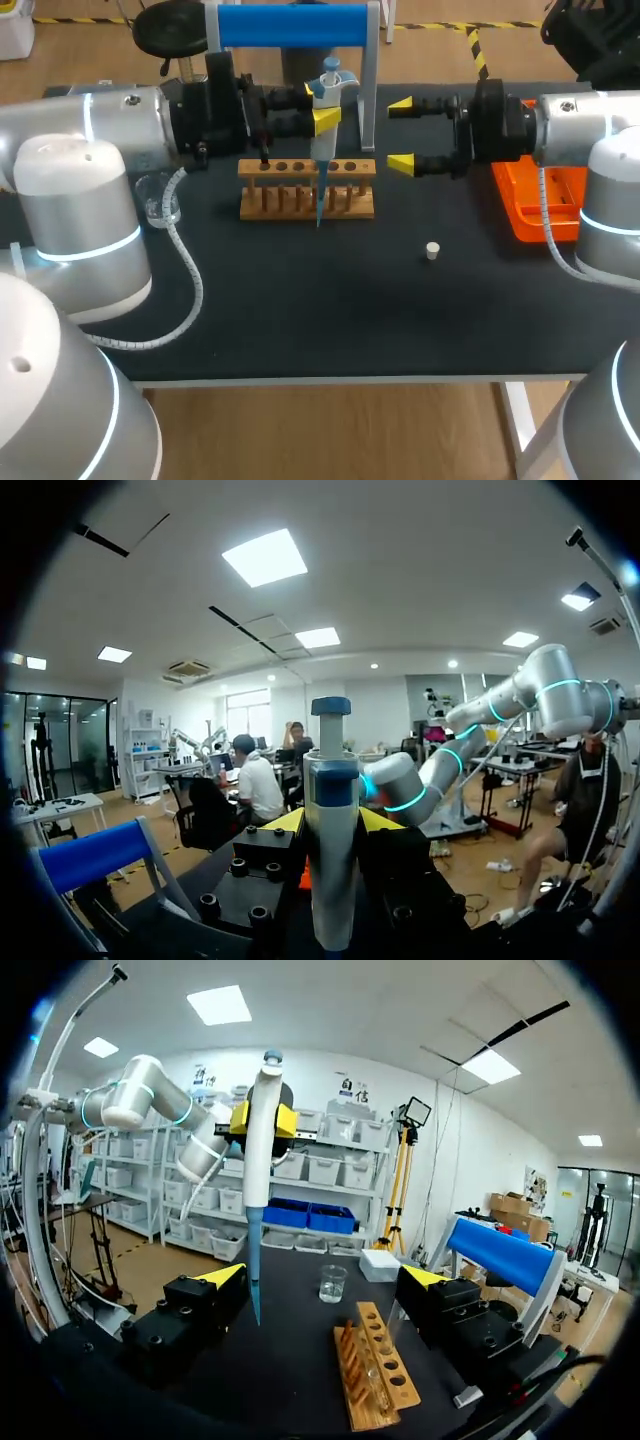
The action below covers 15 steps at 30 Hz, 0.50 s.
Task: Invert the test tube, pick up the pipette, mount the tip to pipette, aspirate from beaker and dispense into the tube, eject the tip, return the pipette, and cap with the stopper.
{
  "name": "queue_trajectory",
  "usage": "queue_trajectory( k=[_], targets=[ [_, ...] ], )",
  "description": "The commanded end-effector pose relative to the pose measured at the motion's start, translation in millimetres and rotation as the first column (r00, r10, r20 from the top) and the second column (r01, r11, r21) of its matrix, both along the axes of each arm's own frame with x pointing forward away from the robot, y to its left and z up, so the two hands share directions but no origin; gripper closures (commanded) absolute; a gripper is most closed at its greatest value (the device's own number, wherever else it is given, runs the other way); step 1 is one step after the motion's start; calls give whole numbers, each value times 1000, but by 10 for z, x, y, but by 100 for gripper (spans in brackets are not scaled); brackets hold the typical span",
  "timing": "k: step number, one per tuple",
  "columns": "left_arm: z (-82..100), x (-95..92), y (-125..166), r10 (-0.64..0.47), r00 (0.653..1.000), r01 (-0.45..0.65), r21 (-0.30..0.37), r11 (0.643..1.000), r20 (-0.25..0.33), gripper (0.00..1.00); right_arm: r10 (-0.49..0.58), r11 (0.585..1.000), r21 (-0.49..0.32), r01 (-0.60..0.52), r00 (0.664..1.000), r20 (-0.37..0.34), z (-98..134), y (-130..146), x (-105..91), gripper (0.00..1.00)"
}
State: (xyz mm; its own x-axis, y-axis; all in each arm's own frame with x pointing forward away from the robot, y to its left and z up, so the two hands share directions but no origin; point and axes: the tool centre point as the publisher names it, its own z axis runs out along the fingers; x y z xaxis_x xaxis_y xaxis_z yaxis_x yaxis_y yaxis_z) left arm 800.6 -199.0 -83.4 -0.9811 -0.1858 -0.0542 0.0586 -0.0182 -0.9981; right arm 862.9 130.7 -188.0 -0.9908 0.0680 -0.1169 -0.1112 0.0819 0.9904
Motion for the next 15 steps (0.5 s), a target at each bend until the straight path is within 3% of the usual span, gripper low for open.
queue_trajectory(
  k=[1, 15],
  targets=[
    [0, -11, -12, 8, 1000, -8, -3, 1000, 1, 100, -10, 1000, 25, 11, 1000, -22, 82, 22, -78, 0],
    [0, -11, -12, 8, 1000, -8, -3, 1000, 1, 100, 30, 996, 93, -20, 994, -108, 335, 196, -503, 0]
  ],
)
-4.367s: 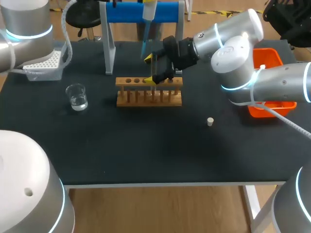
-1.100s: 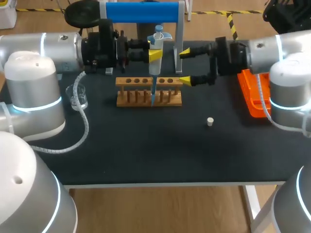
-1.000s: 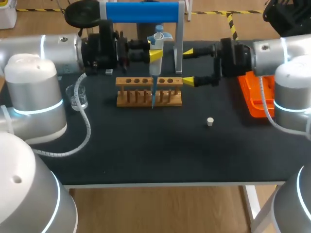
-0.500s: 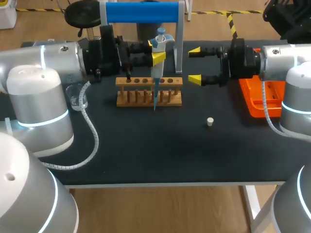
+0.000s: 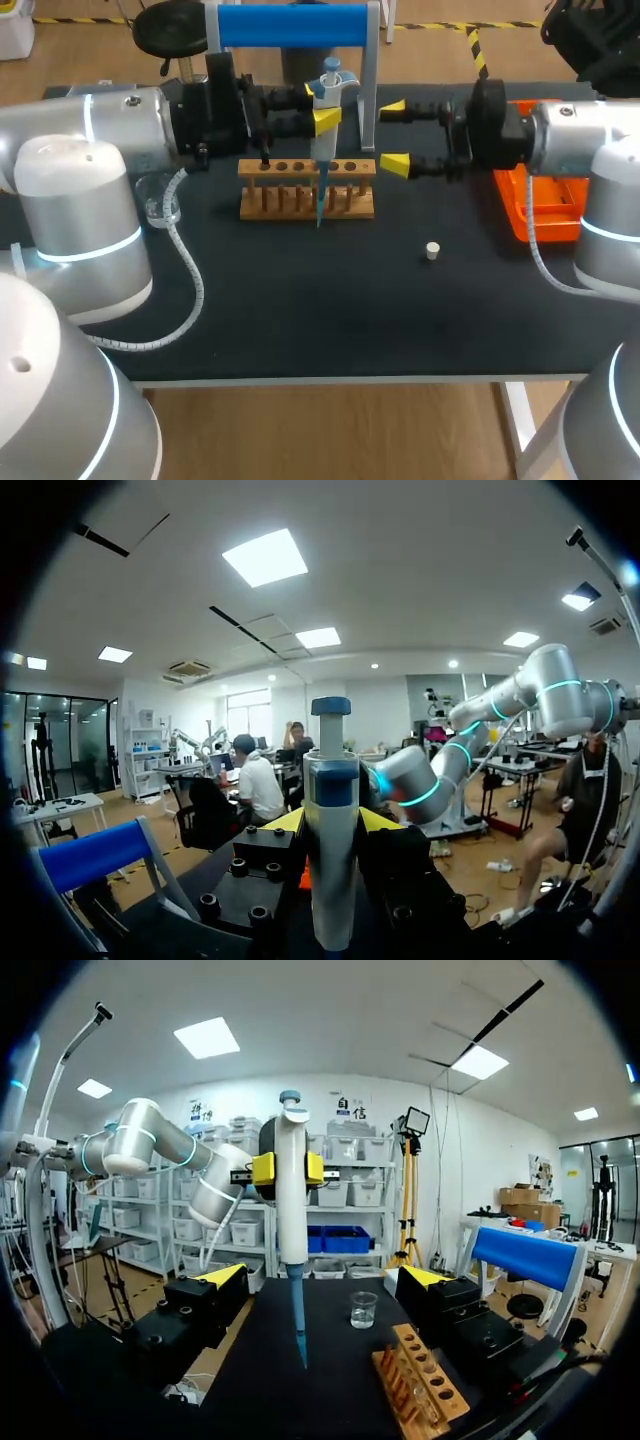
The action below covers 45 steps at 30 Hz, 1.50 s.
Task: Invert the test tube, pick up the pipette, mount the tip to pipette, aspirate from beaker and dispense into the tube, eject the tip, return the pipette, and cap with the stopper.
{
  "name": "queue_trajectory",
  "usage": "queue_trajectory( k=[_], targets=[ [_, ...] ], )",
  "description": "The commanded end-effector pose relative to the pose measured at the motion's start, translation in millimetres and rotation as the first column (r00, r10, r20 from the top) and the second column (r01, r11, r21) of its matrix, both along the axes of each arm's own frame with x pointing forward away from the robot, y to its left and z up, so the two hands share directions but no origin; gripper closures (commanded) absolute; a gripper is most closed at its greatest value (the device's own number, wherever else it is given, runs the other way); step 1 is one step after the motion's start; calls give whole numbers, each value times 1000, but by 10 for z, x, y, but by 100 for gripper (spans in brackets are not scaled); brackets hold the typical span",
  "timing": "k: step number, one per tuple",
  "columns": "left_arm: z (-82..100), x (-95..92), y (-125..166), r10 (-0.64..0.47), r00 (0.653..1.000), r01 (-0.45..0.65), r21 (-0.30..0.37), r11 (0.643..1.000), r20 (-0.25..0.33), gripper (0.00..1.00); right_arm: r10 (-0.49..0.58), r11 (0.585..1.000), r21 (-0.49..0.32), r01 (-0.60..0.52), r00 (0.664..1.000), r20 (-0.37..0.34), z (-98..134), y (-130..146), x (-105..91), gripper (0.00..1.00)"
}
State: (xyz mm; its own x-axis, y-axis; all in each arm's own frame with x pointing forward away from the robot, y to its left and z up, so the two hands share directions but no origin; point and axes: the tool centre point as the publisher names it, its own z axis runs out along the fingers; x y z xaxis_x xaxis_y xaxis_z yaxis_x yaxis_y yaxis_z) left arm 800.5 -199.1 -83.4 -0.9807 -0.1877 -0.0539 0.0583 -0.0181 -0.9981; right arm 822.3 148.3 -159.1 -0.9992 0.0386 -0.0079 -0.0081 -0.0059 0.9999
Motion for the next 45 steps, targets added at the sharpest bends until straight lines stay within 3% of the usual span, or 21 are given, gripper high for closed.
queue_trajectory(
  k=[1, 20, 45],
  targets=[
    [-1, -10, -11, 6, 1000, -6, -3, 1000, 1, 100, -4, 1000, 8, 4, 1000, -5, 64, 43, -113, 0],
    [-1, -10, -11, 6, 1000, -6, -3, 1000, 1, 100, 49, 997, 50, -50, 999, 11, 252, 373, -356, 0],
    [-1, -10, -11, 6, 1000, -6, -3, 1000, 1, 100, 100, 995, -3, -100, 995, 25, 254, 638, -206, 8]
  ],
)
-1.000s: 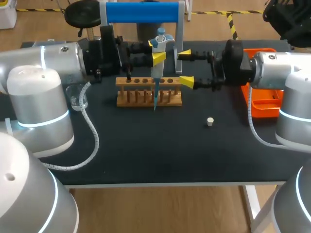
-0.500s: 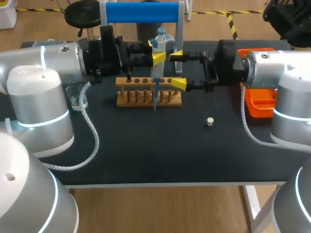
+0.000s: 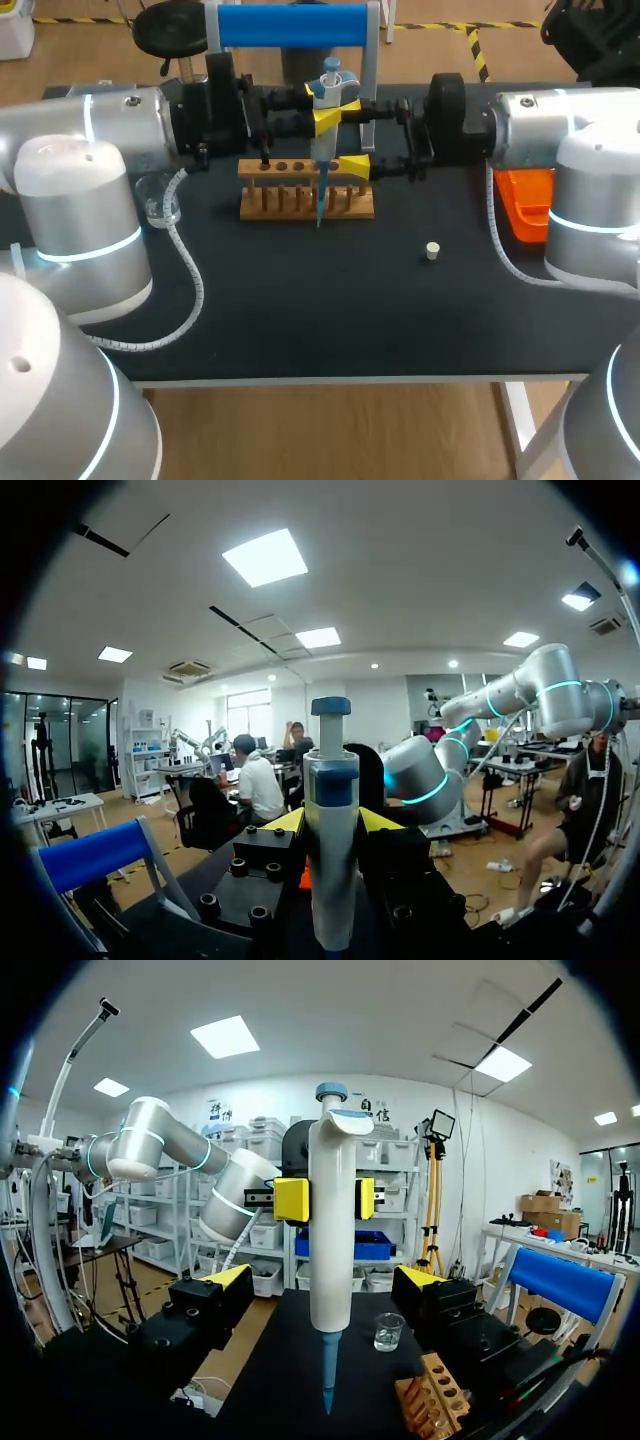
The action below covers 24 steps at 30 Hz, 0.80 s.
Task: Invert the test tube, pick up the pipette, mount the tip to pipette, aspirate from beaker and dispense into the tube, eject the tip, return the pipette, and cap with the stopper.
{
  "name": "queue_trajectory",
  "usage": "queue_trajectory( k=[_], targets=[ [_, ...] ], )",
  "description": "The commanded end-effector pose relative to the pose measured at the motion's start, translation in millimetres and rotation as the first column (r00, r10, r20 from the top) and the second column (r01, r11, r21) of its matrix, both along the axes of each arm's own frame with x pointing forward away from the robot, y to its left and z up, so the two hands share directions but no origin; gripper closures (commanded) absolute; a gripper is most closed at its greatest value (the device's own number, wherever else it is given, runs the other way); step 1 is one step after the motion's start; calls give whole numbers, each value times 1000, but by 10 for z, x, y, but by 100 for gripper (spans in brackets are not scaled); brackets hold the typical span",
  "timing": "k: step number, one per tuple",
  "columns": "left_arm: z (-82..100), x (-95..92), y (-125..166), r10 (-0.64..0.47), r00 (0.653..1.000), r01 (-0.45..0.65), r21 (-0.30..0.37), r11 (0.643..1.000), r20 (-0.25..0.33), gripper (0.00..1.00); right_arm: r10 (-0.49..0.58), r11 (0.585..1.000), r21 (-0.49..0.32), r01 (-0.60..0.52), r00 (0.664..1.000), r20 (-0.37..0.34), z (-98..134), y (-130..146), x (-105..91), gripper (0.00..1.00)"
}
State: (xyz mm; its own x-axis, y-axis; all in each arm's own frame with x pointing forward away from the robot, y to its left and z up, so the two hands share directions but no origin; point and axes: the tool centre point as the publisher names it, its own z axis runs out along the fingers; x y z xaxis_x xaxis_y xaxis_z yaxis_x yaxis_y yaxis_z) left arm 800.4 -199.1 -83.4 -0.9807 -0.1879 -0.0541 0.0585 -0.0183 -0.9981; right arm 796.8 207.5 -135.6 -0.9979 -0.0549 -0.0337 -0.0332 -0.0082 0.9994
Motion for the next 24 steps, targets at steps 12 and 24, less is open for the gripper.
queue_trajectory(
  k=[12, 24],
  targets=[
    [-1, -9, -12, 6, 1000, -6, -3, 1000, 1, 100, 40, 999, 3, -40, 999, 8, 68, 194, 57, 16],
    [-1, -9, -12, 6, 1000, -6, -3, 1000, 1, 100, 60, 998, 6, -60, 998, 9, 96, 265, 53, 34]
  ],
)
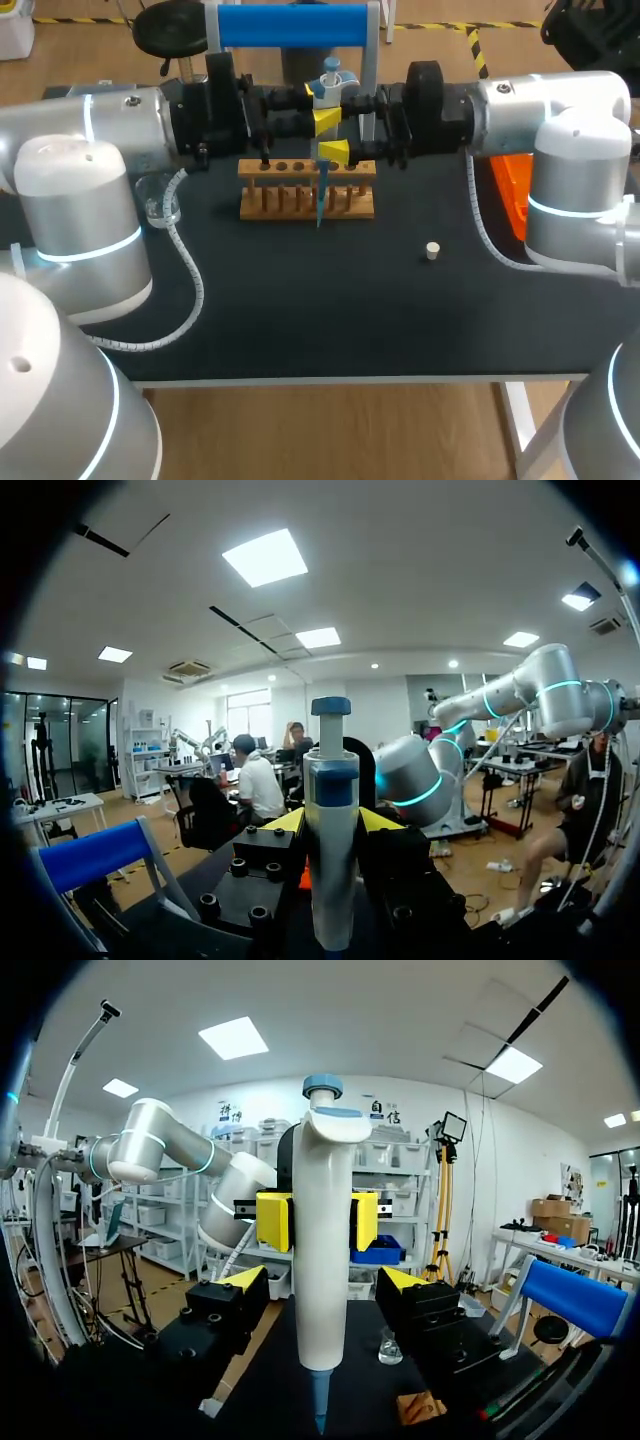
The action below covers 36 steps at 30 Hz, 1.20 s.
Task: Invert the test tube, pick up the pipette, mount the tip to pipette, aspirate from beaker and dispense into the tube, eject the tip, return the pipette, and cap with the stopper.
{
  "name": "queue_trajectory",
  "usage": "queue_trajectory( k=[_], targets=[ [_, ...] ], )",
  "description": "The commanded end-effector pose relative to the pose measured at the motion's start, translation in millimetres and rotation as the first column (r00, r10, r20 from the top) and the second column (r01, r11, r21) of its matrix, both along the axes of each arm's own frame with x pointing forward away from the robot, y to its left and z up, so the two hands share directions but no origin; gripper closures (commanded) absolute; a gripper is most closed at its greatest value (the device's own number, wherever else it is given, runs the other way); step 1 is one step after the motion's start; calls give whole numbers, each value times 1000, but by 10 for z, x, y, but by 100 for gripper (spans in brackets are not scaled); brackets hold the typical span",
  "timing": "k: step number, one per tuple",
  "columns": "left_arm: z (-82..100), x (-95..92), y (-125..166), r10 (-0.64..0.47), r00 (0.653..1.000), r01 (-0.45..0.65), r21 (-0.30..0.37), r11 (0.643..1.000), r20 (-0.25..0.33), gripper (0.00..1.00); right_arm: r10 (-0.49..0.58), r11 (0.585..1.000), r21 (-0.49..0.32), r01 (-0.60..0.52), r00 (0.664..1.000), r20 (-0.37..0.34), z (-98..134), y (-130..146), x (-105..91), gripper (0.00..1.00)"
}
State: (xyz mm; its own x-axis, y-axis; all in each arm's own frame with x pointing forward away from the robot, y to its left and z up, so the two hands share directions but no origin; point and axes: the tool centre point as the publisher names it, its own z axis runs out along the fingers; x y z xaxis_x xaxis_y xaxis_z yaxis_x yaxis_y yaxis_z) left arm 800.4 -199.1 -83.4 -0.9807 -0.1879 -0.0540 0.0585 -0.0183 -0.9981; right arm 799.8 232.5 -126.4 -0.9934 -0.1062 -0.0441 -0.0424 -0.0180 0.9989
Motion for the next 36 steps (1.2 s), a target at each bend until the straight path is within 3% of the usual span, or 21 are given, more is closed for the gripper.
queue_trajectory(
  k=[1, 7, 19, 30, 33, 36],
  targets=[
    [-1, -9, -12, 6, 1000, -6, -2, 1000, 1, 100, 9, 1000, -1, -9, 1000, -1, 6, 22, 22, 35],
    [-1, -9, -12, 6, 1000, -6, -2, 1000, 1, 100, 18, 1000, -1, -18, 1000, 0, 10, 52, 14, 50],
    [-1, -9, -12, 6, 1000, -6, -2, 1000, 1, 100, 28, 1000, 1, -28, 1000, 3, 32, 77, -1, 60],
    [-1, -9, -12, 6, 1000, -6, -2, 1000, 1, 100, 37, 999, 2, -37, 999, 1, 48, 80, -20, 84],
    [-1, -9, -12, 6, 1000, -6, -2, 1000, 1, 100, 37, 999, 4, -37, 999, 1, 53, 76, -26, 100],
    [-1, -9, -12, 6, 1000, -6, -2, 1000, 1, 100, 37, 999, 5, -37, 999, -1, 55, 69, -30, 100]
  ],
)
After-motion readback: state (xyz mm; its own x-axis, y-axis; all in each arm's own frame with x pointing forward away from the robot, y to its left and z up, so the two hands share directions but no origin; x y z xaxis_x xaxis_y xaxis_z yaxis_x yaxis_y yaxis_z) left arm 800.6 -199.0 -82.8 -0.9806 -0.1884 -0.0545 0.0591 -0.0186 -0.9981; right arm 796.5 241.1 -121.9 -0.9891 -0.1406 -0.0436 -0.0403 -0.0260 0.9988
